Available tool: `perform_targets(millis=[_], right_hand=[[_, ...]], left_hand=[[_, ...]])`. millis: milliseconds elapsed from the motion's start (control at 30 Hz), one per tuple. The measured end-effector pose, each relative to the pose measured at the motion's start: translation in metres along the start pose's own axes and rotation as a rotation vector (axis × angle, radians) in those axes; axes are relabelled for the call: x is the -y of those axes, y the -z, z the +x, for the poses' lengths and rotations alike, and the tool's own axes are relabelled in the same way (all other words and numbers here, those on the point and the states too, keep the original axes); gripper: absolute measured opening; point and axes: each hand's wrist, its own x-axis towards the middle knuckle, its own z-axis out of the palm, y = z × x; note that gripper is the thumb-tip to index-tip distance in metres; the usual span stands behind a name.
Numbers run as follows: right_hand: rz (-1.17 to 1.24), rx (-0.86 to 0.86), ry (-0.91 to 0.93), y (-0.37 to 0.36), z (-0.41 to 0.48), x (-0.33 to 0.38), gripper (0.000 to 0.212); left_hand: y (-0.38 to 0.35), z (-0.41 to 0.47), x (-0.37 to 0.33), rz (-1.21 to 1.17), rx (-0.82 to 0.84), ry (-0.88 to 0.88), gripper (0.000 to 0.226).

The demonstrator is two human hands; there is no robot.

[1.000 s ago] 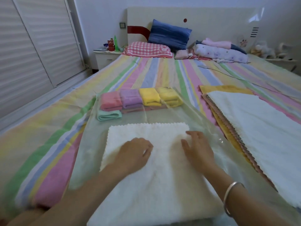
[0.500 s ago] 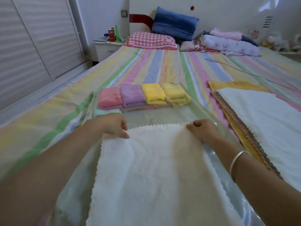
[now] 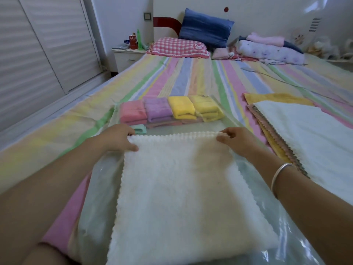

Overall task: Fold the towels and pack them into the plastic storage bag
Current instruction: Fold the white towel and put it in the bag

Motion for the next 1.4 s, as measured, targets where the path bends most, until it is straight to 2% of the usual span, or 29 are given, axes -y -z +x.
perform_targets(millis=[67, 133, 233, 333, 433, 600, 733, 933, 1000, 1067, 1133, 1233, 1267, 1333, 1400], right_hand=[[-0.044, -0.139, 0.04, 0.011, -0.003, 0.003, 0.018], [0.013, -0.237, 0.081, 0.023, -0.01, 0.005, 0.017], [0.22, -0.255, 0.096, 0.036, -0.041, 0.005, 0.014], [0.296, -0.22, 0.113, 0.036, -0.1, -0.006, 0.012], [0.282, -0.188, 0.068, 0.029, -0.164, -0.026, 0.014], [0.233, -0.103, -0.026, 0.024, -0.221, -0.041, 0.015], [0.199, -0.184, -0.005, 0.025, -0.228, -0.04, 0.005], [0.192, -0.27, 0.063, 0.023, -0.245, -0.03, 0.024], [0.15, -0.228, 0.022, 0.019, -0.248, -0.034, 0.024], [0.035, -0.135, -0.013, 0.014, -0.248, -0.04, 0.021], [-0.081, -0.126, 0.005, 0.012, -0.247, -0.043, 0.016], [-0.078, -0.241, -0.02, 0.015, -0.237, -0.04, 0.003], [-0.077, -0.255, -0.072, 0.017, -0.231, -0.038, 0.014], [-0.095, -0.154, -0.242, 0.02, -0.218, -0.035, 0.039], [-0.079, -0.014, -0.389, 0.021, -0.207, -0.028, 0.057]], left_hand=[[0.007, -0.009, -0.008, -0.089, -0.191, 0.007, 0.025], [0.014, -0.022, -0.02, -0.131, -0.366, 0.006, 0.022], [0.014, -0.051, -0.029, -0.194, -0.551, -0.053, 0.028], [-0.001, -0.098, -0.03, -0.195, -0.663, -0.249, 0.034], [-0.03, -0.149, -0.026, -0.234, -0.615, -0.392, 0.025], [-0.076, -0.201, -0.011, -0.247, -0.459, -0.432, 0.025], [-0.072, -0.216, -0.018, -0.23, -0.524, -0.469, 0.027], [-0.059, -0.233, -0.028, -0.199, -0.642, -0.499, 0.025], [-0.067, -0.236, -0.025, -0.143, -0.586, -0.527, 0.022], [-0.081, -0.237, -0.022, -0.07, -0.422, -0.57, 0.018], [-0.087, -0.237, -0.02, -0.028, -0.317, -0.554, 0.018], [-0.074, -0.23, -0.033, -0.103, -0.433, -0.466, 0.028], [-0.069, -0.227, -0.044, -0.171, -0.509, -0.419, 0.033], [-0.065, -0.215, -0.071, -0.276, -0.615, -0.324, 0.034], [-0.071, -0.203, -0.105, -0.291, -0.551, -0.274, 0.045]])
